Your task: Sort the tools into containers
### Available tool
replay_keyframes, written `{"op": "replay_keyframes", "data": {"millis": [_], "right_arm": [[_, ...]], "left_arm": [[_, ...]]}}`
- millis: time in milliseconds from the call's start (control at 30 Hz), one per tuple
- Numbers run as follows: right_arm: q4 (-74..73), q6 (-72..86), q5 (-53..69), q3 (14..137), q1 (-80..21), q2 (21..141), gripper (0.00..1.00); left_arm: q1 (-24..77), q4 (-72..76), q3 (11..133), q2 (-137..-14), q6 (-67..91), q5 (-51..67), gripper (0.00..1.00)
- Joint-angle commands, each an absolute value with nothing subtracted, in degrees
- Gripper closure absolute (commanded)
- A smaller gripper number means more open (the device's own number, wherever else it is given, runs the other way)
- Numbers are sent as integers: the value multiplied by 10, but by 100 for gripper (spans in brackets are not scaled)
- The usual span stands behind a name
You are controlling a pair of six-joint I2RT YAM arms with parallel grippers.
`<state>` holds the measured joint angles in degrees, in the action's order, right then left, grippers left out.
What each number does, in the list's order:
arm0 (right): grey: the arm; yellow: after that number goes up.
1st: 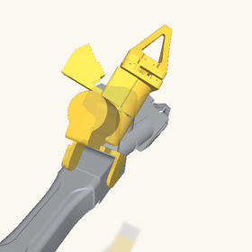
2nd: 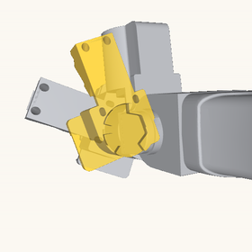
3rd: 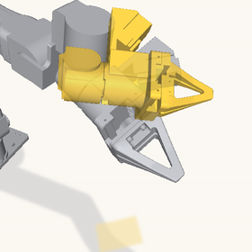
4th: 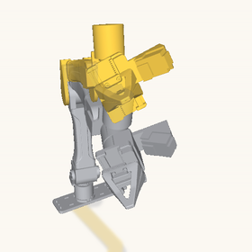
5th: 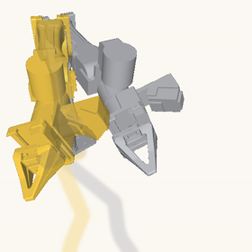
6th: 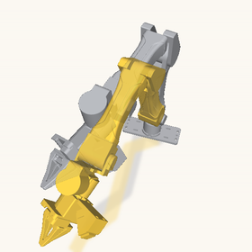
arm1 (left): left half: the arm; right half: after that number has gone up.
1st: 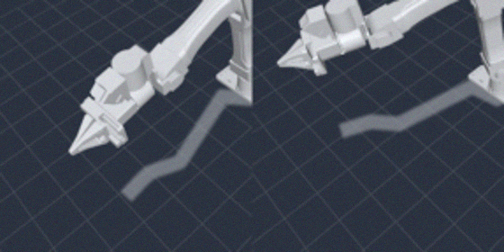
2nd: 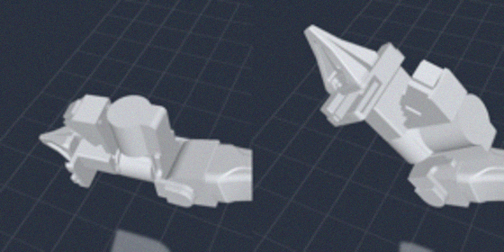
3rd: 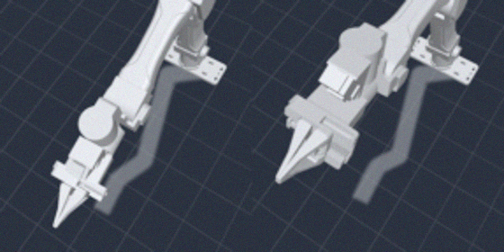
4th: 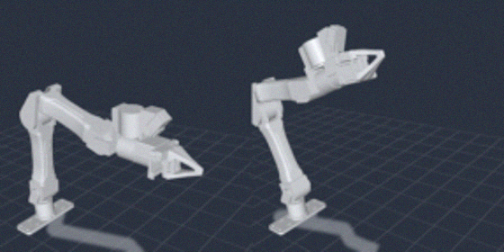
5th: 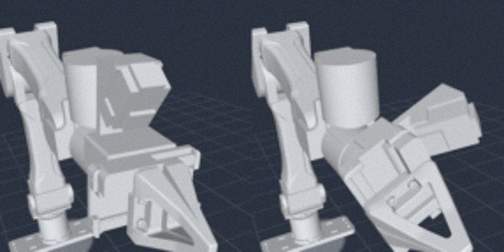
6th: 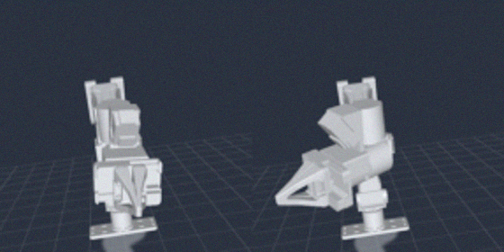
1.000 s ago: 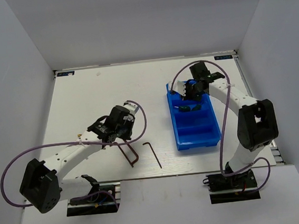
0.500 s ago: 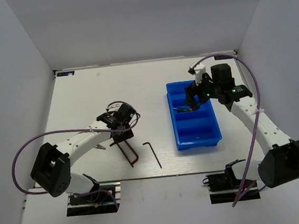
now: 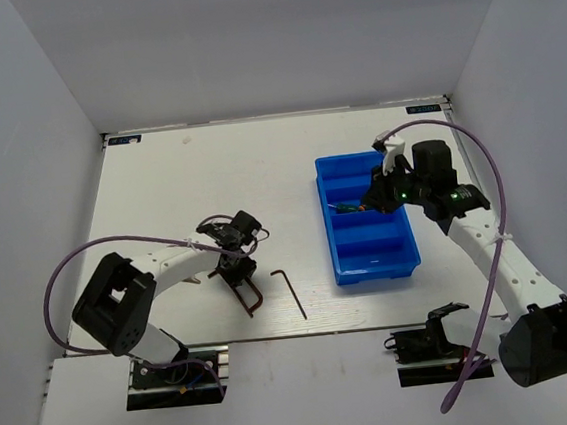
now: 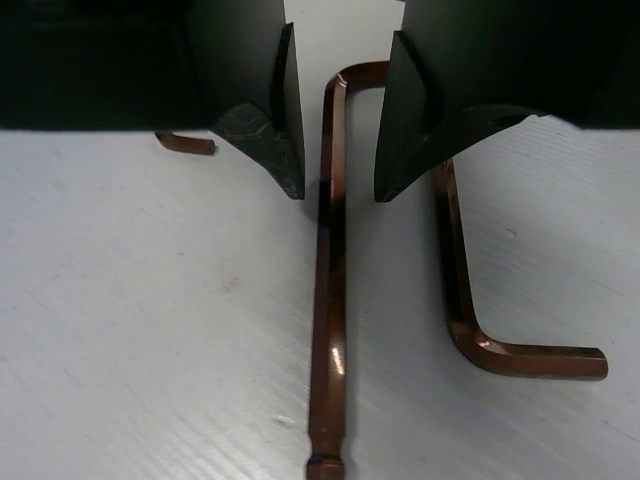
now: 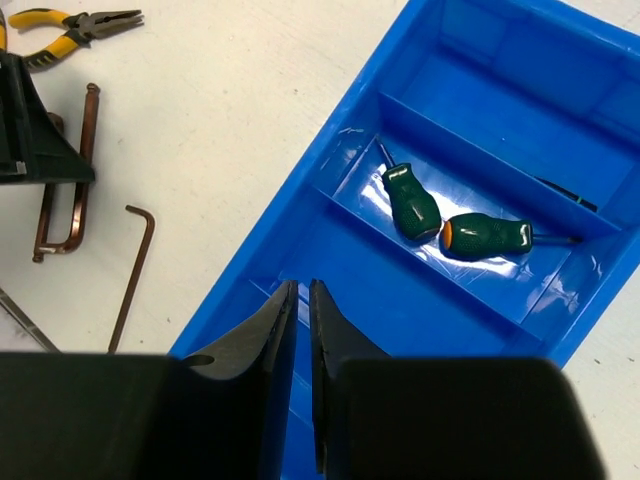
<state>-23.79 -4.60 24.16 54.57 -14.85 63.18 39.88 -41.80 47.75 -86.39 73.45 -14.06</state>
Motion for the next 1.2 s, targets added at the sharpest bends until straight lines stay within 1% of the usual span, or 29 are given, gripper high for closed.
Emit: {"op": "replay_keyframes", "data": {"millis": [0,267,400,567,700,833,867,933,1033,1133,1167], "right_arm": [[-206,-28,247,522,-140,620,84],[-191,-18,258,509,-125,609,84],[-183,-17,257,500,-117,602,84],[-178,-12,263,492,-110,590,84],[-178,-13,262,490,-105,581,84],[-178,-12,266,488,-104,574,84],[-178,-11,267,489,-103,572,84],[-178,-11,267,489,-105,570,84],[-178,-10,265,487,-102,568,84],[-177,-10,267,485,-99,566,84],[-177,-10,266,483,-98,565,79]], "left_arm": [[401,-398,468,-874,758,-140,57],[401,-416,483,-923,758,-140,58],[401,-435,489,-953,753,-135,61],[401,-489,530,-1005,731,-124,65],[406,-478,509,-1011,726,-119,65],[406,-450,496,-1021,726,-106,82],[406,-450,496,-1021,726,-106,92],[406,-450,496,-1021,726,-106,94],[406,-438,496,-1001,705,-112,99],[406,-451,532,-963,673,-129,100],[411,-462,570,-929,629,-141,100]]}}
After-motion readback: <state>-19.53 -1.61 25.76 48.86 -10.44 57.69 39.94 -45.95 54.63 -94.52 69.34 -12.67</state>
